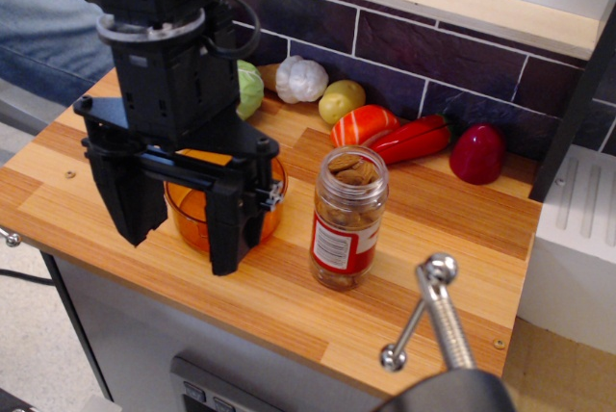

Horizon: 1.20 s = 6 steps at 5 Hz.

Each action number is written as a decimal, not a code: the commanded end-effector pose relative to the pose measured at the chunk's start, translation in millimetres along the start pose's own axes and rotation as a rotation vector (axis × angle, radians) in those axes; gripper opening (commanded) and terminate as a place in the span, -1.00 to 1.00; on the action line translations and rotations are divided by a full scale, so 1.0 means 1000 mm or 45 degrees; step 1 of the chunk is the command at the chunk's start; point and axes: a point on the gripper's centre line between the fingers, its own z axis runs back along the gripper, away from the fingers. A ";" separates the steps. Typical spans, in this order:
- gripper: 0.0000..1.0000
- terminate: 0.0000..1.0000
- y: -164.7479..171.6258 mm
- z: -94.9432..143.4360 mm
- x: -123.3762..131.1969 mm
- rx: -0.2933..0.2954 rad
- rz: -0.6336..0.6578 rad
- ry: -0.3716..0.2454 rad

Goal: Pour almonds in pot

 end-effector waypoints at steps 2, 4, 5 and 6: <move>1.00 -1.00 -0.015 0.018 0.021 0.109 -0.104 0.009; 1.00 -1.00 -0.053 0.025 0.050 0.545 -0.627 0.404; 1.00 -1.00 -0.070 0.022 0.059 0.668 -0.758 0.555; 1.00 -1.00 -0.087 0.015 0.071 0.756 -0.979 0.702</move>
